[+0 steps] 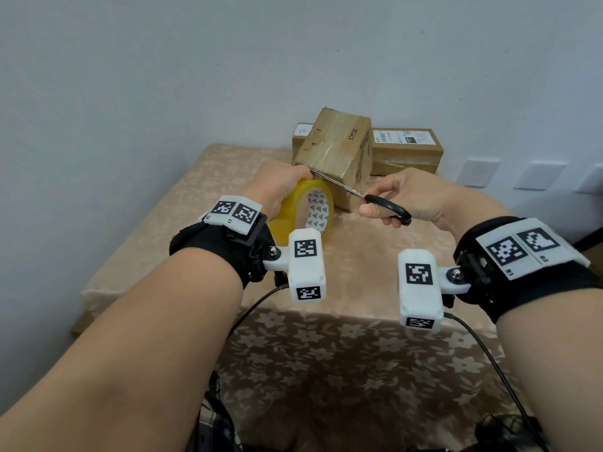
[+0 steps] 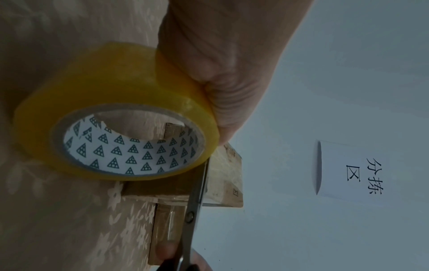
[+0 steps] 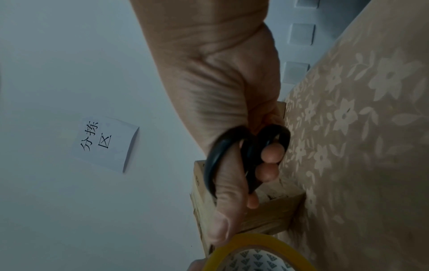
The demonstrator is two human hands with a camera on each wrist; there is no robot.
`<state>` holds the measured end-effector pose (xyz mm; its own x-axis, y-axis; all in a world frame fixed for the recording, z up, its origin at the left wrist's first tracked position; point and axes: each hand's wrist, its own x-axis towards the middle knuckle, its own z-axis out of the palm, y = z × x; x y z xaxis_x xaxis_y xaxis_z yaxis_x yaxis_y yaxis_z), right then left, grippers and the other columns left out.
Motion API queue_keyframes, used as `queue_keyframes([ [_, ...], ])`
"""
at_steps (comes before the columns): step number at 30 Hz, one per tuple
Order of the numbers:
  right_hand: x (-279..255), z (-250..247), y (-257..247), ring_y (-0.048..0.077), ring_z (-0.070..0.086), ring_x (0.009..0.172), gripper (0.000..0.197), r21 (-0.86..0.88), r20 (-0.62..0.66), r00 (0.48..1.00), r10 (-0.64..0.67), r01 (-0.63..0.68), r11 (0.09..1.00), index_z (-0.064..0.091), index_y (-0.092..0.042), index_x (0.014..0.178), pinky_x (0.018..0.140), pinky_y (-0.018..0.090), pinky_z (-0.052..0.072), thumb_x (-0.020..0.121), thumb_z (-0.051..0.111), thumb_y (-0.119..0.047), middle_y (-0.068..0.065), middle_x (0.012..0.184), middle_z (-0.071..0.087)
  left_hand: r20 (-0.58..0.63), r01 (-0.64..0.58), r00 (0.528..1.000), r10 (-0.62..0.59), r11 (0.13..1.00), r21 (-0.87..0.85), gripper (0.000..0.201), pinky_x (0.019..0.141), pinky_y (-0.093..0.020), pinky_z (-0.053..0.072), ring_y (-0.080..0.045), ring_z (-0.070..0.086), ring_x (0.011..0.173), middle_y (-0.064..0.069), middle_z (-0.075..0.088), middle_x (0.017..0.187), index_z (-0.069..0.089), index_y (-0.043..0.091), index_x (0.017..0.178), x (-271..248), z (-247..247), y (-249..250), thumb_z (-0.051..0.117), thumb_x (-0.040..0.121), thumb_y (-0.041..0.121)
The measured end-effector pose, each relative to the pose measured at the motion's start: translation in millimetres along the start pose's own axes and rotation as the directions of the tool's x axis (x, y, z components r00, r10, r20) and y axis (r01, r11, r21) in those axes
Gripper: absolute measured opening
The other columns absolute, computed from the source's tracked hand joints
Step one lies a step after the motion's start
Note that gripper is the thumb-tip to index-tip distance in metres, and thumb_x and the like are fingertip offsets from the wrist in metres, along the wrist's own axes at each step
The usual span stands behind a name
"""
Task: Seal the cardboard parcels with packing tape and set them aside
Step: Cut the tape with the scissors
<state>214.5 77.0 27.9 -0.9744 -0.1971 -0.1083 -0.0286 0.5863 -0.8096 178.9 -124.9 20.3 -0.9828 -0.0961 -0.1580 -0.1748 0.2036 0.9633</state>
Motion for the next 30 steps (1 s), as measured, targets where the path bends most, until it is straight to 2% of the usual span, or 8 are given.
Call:
queue_keyframes([
  [2, 2.8, -2.4, 0.3, 0.006, 0.052, 0.043, 0.028, -0.008, 0.004, 1.000, -0.001, 0.001, 1.000, 0.070, -0.013, 0.091, 0.047, 0.015, 0.042, 0.073, 0.080, -0.032, -0.002, 0.050, 0.059, 0.003, 0.009, 1.000, -0.009, 1.000, -0.003, 0.012, 0.059, -0.028, 0.052, -0.019, 0.060, 0.059, -0.005, 0.066, 0.070, 0.063, 0.013, 0.074, 1.1, 0.3, 0.4, 0.067, 0.082, 0.021],
  [8, 9.3, -4.8, -0.6, 0.005, 0.054, 0.049, 0.030, -0.023, 0.032, 0.999, -0.019, 0.020, 1.000, 0.069, -0.015, 0.093, 0.051, 0.015, 0.044, 0.073, 0.077, -0.036, 0.003, 0.067, 0.063, -0.006, 0.005, 1.000, -0.005, 0.999, -0.044, 0.012, 0.058, -0.027, 0.053, -0.019, 0.061, 0.057, -0.005, 0.066, 0.067, 0.063, 0.013, 0.071, 6.9, 0.2, 2.7, 0.069, 0.081, 0.017],
  [13, 11.4, -3.9, 1.3, 0.006, 0.049, 0.045, 0.037, 0.059, 0.036, 0.999, -0.028, 0.025, 0.998, 0.071, -0.014, 0.089, 0.047, 0.017, 0.039, 0.063, 0.076, -0.040, -0.002, 0.053, 0.057, -0.002, 0.012, 1.000, -0.012, 0.999, -0.050, 0.012, 0.053, -0.025, 0.052, -0.019, 0.060, 0.054, -0.005, 0.066, 0.066, 0.063, 0.013, 0.071, 9.0, 0.5, 3.8, 0.068, 0.081, 0.017],
  [16, 11.8, -2.2, 2.8, 0.006, 0.049, 0.042, 0.028, 0.082, 0.036, 0.999, -0.033, 0.030, 0.996, 0.070, -0.013, 0.086, 0.043, 0.015, 0.038, 0.068, 0.077, -0.034, -0.003, 0.050, 0.057, -0.012, 0.007, 1.000, -0.008, 0.999, -0.051, 0.013, 0.047, -0.020, 0.050, -0.015, 0.059, 0.047, -0.003, 0.065, 0.062, 0.063, 0.014, 0.070, 8.4, 0.2, 4.5, 0.069, 0.081, 0.017],
  [22, 11.4, 1.1, 0.2, 0.006, 0.052, 0.045, 0.024, 0.043, 0.029, 0.999, -0.019, 0.018, 0.999, 0.067, -0.015, 0.088, 0.047, 0.017, 0.040, 0.075, 0.078, -0.033, 0.002, 0.057, 0.061, -0.026, -0.016, 1.000, 0.014, 0.997, -0.080, 0.011, 0.060, -0.029, 0.056, -0.019, 0.063, 0.059, -0.005, 0.068, 0.069, 0.065, 0.013, 0.071, 8.5, 0.7, 2.9, 0.073, 0.079, 0.016],
  [26, 9.1, -0.1, -3.1, 0.007, 0.051, 0.045, 0.041, 0.082, 0.003, 1.000, -0.023, 0.023, 0.996, 0.069, -0.012, 0.091, 0.050, 0.021, 0.040, 0.065, 0.076, -0.044, 0.000, 0.055, 0.058, -0.007, -0.038, 0.999, 0.037, 0.999, -0.022, 0.009, 0.065, -0.030, 0.054, -0.020, 0.063, 0.062, -0.006, 0.069, 0.073, 0.067, 0.011, 0.075, 6.5, -1.1, 4.8, 0.072, 0.077, 0.017],
  [28, 8.6, -2.5, -3.9, 0.010, 0.050, 0.046, 0.043, 0.113, -0.010, 1.000, -0.026, 0.027, 0.993, 0.069, -0.016, 0.083, 0.051, 0.024, 0.039, 0.058, 0.074, -0.051, 0.001, 0.056, 0.058, 0.030, -0.069, 0.997, 0.068, 0.997, 0.034, 0.009, 0.067, -0.030, 0.053, -0.019, 0.062, 0.066, -0.007, 0.069, 0.077, 0.068, 0.009, 0.081, 4.2, 0.1, 7.0, 0.072, 0.076, 0.016],
  [30, 7.6, -4.0, -4.0, 0.011, 0.050, 0.047, 0.041, 0.102, 0.019, 0.999, -0.033, 0.031, 0.994, 0.069, -0.018, 0.075, 0.051, 0.024, 0.039, 0.057, 0.075, -0.054, 0.002, 0.057, 0.058, 0.033, -0.097, 0.995, 0.095, 0.993, 0.063, 0.010, 0.061, -0.026, 0.049, -0.017, 0.058, 0.062, -0.005, 0.066, 0.074, 0.067, 0.009, 0.084, 2.2, 1.1, 9.0, 0.071, 0.078, 0.015],
])
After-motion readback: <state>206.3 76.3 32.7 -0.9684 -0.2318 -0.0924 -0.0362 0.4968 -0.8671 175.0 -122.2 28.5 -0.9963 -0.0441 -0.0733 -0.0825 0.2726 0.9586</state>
